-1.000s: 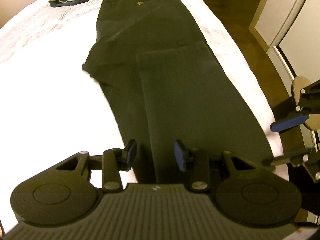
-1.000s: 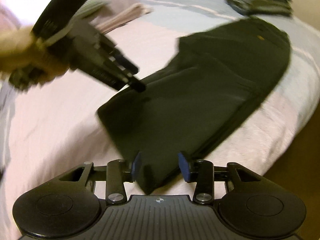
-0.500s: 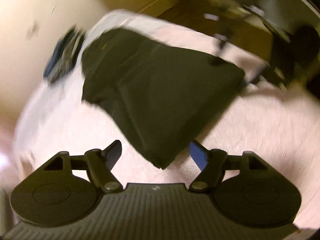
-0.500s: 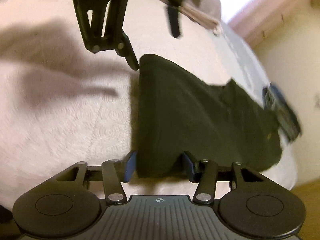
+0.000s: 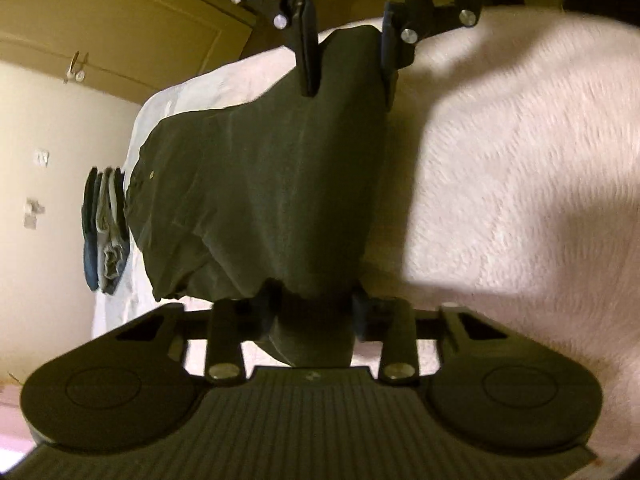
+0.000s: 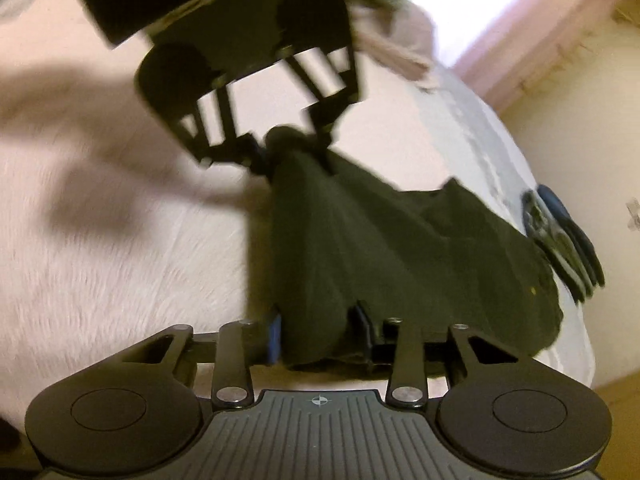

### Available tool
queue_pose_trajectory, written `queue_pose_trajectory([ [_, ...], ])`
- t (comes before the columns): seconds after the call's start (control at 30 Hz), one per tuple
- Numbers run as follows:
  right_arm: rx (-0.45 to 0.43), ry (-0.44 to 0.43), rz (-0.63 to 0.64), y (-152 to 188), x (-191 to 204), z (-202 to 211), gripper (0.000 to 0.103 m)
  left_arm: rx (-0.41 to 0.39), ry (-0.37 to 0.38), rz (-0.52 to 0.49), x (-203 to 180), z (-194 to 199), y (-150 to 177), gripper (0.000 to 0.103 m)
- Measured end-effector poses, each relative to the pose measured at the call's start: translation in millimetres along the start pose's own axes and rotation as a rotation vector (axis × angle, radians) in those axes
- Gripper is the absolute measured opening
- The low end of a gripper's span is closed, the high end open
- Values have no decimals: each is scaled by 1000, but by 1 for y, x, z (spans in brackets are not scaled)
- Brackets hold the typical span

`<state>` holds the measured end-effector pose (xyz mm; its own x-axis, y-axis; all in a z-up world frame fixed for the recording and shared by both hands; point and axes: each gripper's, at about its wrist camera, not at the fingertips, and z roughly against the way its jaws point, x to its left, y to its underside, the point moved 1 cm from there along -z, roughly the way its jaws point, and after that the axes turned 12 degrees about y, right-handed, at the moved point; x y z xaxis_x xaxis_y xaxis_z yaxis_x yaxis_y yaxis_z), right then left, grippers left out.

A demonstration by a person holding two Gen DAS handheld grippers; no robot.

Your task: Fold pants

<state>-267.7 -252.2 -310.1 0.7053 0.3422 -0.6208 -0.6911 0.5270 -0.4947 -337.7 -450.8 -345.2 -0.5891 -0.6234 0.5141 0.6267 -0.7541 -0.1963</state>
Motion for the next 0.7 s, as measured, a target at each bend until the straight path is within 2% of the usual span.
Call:
queue_pose_trajectory([
  [0.07, 0, -5, -39, -3, -9, 3, 34, -25, 46, 75, 17, 9, -2, 24],
  [0.13, -12, 4, -46, -4, -12, 10, 39, -41, 94, 144, 37, 15, -3, 22],
  [0.2, -40, 31, -24, -4, -9, 14, 60, -40, 130, 166, 45, 23, -5, 21],
  [0.27, -63, 53, 4, -2, -4, 17, 71, -49, 167, 204, 56, 25, -4, 21],
  [0.37, -60, 62, 72, -1, 5, 7, 71, -58, 204, 255, 66, 26, -2, 21],
  [0.43, -78, 97, 125, 0, 10, 2, 64, -64, 220, 294, 72, 28, -2, 20],
  [0.47, -89, 105, 130, -1, 8, 2, 47, -65, 220, 297, 70, 31, -2, 20],
  [0.53, -78, 92, 107, -6, 1, 4, 39, -65, 217, 296, 70, 38, -5, 18],
  [0.57, -70, 84, 87, -8, -4, 5, 31, -66, 216, 301, 70, 43, -5, 18],
  [0.7, -39, 52, 3, -22, -32, 23, 26, -67, 209, 329, 76, 68, -16, 17],
])
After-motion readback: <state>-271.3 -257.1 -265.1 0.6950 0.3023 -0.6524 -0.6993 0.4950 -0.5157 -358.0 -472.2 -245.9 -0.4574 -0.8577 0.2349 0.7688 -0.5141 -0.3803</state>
